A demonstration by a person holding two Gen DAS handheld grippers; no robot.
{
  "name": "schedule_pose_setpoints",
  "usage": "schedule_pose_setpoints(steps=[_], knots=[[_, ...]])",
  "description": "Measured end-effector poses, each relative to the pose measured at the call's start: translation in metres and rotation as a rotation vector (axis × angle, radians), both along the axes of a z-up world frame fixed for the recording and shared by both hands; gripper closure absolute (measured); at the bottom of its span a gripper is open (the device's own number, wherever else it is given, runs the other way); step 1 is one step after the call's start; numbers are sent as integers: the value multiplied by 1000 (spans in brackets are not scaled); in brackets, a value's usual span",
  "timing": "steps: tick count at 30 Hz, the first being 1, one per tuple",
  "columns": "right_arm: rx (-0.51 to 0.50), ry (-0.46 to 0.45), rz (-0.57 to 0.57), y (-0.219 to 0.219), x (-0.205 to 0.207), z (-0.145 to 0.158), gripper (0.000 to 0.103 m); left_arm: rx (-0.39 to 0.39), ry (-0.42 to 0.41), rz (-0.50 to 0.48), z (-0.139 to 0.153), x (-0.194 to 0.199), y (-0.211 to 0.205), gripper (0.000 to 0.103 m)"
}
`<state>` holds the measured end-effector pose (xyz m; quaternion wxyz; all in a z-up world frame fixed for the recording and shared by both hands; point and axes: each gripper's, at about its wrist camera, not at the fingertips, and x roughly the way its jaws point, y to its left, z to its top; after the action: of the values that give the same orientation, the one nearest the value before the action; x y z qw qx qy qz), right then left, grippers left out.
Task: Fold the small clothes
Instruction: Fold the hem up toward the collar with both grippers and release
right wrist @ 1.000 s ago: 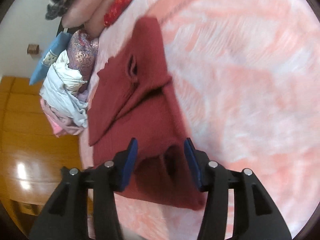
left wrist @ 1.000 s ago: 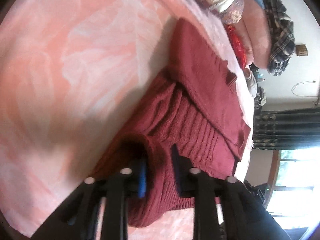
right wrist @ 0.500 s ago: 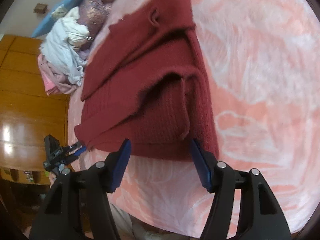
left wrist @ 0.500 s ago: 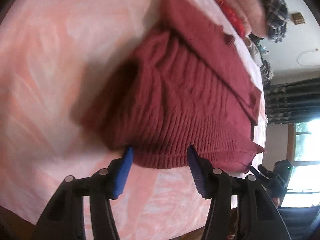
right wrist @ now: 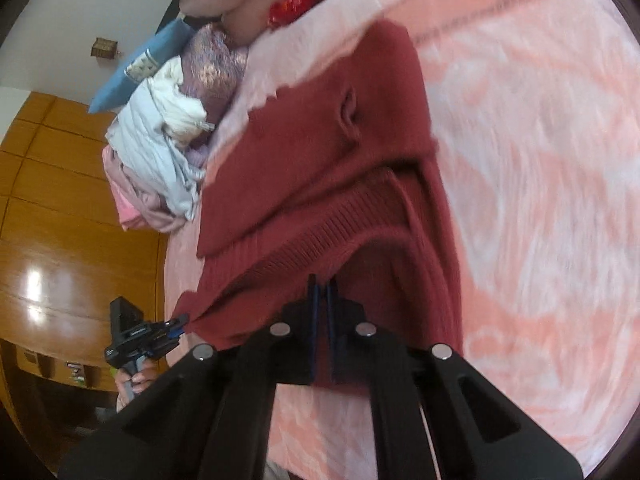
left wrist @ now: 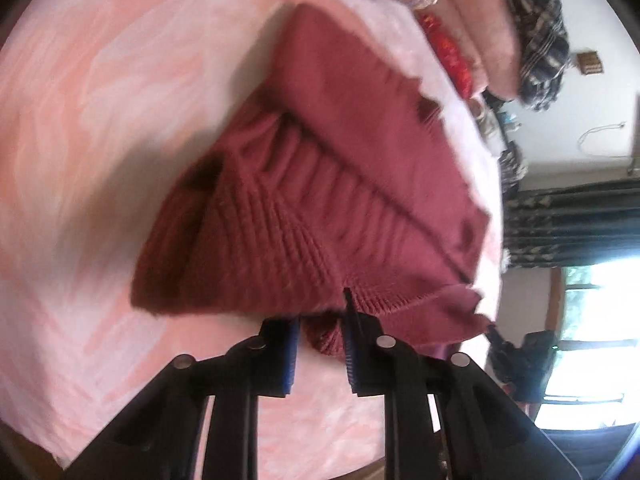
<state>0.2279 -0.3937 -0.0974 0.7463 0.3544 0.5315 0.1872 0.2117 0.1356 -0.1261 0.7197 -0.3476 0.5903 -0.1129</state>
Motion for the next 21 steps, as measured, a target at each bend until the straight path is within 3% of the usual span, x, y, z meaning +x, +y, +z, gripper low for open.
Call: schedule_pose_setpoints(steps=[1, 3, 4, 5, 6, 8, 16, 18, 21], knots=[[3, 13, -15, -2, 9, -3, 98, -2, -4, 11, 2, 8, 1, 82], [-10, 24, -21, -3, 17, -8, 94, 0, 30, 26, -1, 21, 1, 64], [-26, 33, -25, -3, 20, -11, 80, -4, 57, 44, -3, 24, 2, 54], [-41, 31, -33, -4, 21, -12, 64, -9, 61, 51, -2, 24, 3, 52], [-49, 22, -33, -6, 20, -13, 60, -9, 57, 46, -1, 23, 3, 50], [-79, 11, -17, -6, 18, -14, 59, 24, 47, 17, 4, 16, 1, 43], [-231, -28, 82, 7, 10, -12, 51, 84, 6, -35, 11, 6, 9, 43], [-243, -40, 103, 9, 8, -8, 44, 92, -13, -46, 19, -1, 11, 43], [-246, -51, 123, 9, 6, -4, 44, 105, -46, -60, 31, -12, 13, 39]])
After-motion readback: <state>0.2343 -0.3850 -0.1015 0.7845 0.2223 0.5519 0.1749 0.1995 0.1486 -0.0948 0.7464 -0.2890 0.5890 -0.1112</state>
